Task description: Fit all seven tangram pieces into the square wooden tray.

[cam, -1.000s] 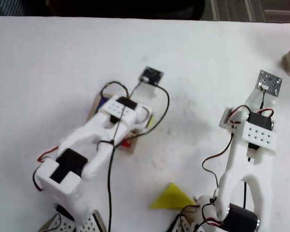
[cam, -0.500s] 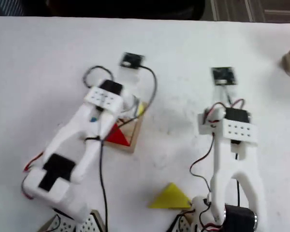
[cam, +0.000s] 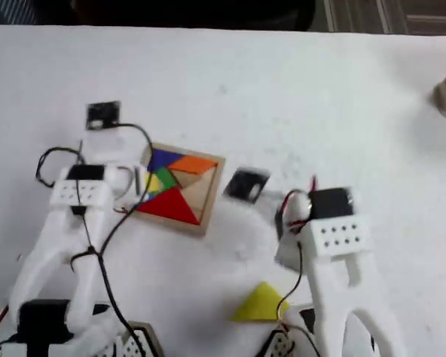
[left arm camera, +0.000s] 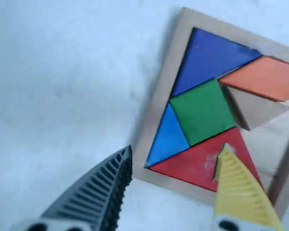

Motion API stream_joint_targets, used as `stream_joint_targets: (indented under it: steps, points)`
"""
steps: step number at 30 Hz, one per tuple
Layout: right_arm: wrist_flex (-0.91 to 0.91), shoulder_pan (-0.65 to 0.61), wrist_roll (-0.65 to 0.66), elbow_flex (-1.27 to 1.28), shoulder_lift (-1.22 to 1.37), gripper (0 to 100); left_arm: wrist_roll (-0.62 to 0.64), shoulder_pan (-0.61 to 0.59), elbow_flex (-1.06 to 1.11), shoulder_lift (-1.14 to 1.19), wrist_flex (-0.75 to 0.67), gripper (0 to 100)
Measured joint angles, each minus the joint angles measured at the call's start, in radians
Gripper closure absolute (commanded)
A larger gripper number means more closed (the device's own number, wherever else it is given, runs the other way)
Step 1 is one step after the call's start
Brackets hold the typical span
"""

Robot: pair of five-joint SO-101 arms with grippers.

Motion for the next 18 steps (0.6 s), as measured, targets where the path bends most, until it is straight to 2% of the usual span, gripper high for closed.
stream_joint_targets:
  steps: [7, 9, 14, 18]
  points:
    - [-0.06, -0.138, 0.338, 0.282, -0.038, 94.0, -0.006, -0.057, 0.009, -0.005, -0.083, 70]
    - [-0.106, -0.158, 0.385, 0.331, -0.043, 94.0, -0.006, -0.057, 0.009, -0.005, -0.092, 70]
    - [-0.186, -0.245, 0.399, 0.413, -0.054, 93.3, -0.006, -0.058, 0.009, -0.002, -0.127, 70]
    - [-0.279, -0.353, 0.239, 0.468, -0.044, 83.5, -0.006, -0.058, 0.011, 0.003, -0.129, 70]
